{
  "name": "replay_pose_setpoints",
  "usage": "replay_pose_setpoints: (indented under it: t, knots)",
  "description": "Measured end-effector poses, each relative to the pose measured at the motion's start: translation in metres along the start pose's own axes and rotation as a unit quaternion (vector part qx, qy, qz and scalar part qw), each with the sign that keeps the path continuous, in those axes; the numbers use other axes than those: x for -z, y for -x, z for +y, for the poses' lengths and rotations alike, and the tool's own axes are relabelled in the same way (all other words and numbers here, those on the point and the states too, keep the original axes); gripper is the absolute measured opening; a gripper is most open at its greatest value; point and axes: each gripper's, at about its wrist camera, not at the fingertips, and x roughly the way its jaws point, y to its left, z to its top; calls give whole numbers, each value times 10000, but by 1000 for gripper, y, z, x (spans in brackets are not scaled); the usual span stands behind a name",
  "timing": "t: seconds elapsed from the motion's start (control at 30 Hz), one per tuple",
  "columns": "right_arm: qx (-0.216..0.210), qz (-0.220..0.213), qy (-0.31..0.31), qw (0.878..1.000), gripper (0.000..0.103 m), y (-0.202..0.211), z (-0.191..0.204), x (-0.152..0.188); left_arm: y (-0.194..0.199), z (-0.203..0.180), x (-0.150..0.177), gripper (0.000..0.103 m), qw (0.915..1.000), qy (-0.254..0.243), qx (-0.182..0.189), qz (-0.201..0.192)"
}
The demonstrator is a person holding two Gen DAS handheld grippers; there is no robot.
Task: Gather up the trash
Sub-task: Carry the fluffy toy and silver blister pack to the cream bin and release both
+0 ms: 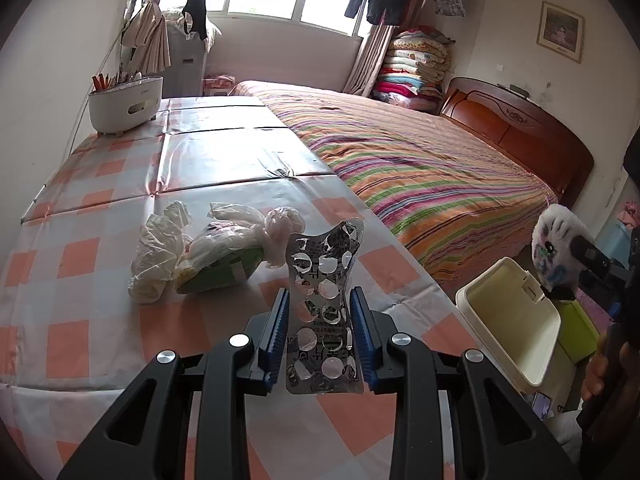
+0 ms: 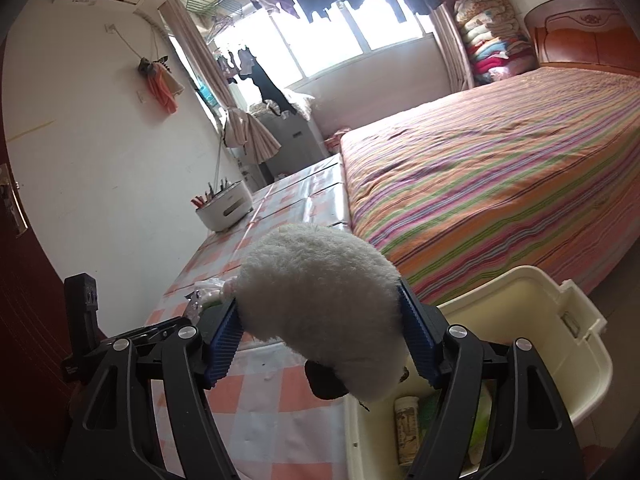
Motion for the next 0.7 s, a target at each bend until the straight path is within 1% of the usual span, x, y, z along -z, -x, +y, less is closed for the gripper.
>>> replay_pose_setpoints:
  t: [0.3,0.53,0.7]
  knots:
    - [492,-251,24,9985,72,22,-13,5,-3,-9,2,30,9999,-78,142,27]
    - [711,-335,-14,9969,75,29,-16,7,-6,-18,3,30,9995,-180,229,78]
    - [772,-343,-69,9964,77,29,-15,8,-7,-22,4,30,9993,-208,283,107]
